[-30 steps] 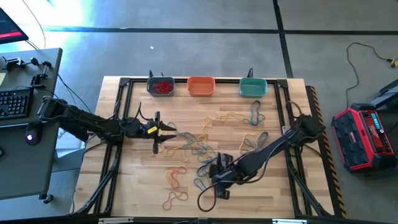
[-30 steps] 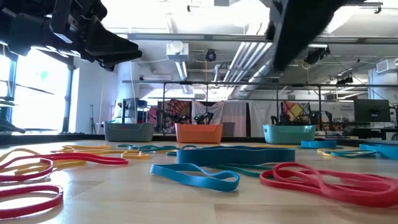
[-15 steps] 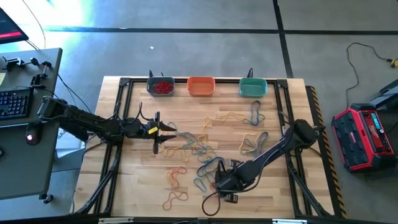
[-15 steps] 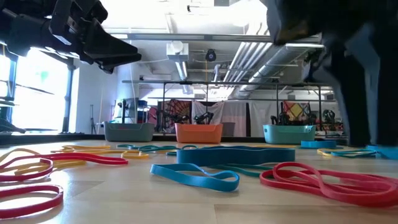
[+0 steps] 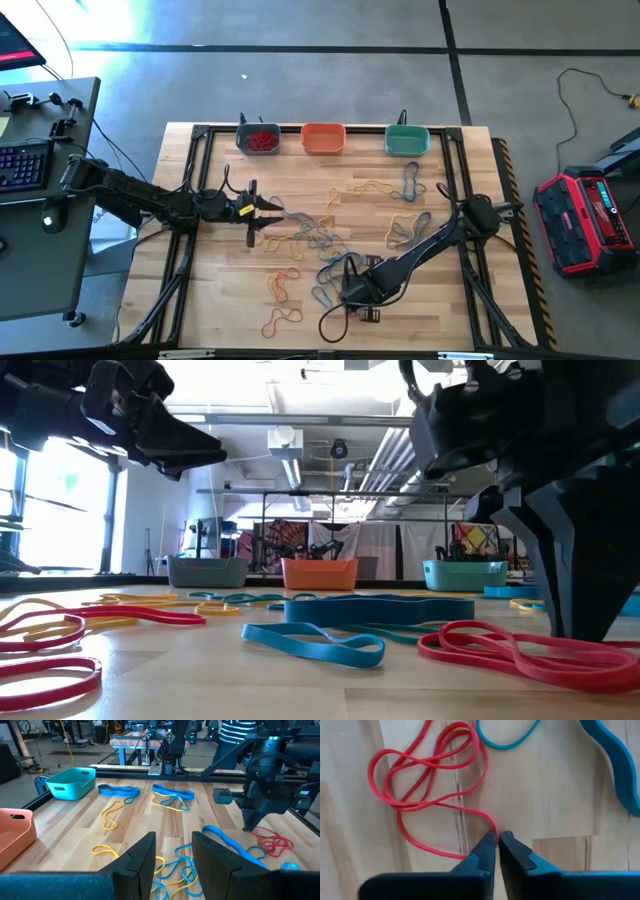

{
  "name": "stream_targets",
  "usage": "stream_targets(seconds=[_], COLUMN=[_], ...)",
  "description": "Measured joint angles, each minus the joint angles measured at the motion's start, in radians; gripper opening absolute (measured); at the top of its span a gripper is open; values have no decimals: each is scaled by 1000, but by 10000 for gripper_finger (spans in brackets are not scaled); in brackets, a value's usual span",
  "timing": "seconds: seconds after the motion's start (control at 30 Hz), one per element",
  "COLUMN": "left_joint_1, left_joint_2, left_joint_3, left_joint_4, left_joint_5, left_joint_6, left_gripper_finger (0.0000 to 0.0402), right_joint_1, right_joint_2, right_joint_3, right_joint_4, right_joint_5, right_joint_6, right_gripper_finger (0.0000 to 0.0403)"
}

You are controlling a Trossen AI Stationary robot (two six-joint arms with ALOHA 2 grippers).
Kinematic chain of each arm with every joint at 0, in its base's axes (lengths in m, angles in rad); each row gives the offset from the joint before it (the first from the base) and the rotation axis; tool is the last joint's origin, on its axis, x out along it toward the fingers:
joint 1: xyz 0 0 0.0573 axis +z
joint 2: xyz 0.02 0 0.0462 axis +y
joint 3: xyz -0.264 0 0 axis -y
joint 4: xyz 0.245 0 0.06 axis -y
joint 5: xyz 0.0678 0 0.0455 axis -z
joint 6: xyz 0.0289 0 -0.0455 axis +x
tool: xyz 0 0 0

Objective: Sort rubber bands into baskets
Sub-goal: Put the red rubber band into the blue bin

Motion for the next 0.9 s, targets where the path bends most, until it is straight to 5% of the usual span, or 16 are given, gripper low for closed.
stream_targets(seconds=[0.43, 0.9], left_joint_1=[0, 0], left_joint_2=[0, 0], left_joint_3=[0, 0], left_joint_4=[-20, -36], left_joint_5=[0, 0], left_joint_6=[-1, -11], left_gripper_finger=[120, 120], right_joint_1=[1, 2], right_joint_2=[-27, -28], right_joint_3=[177, 539], right_joint_4=[-245, -620], right_joint_5=[149, 613], right_joint_6=[-20, -58], right_gripper_finger=[0, 0])
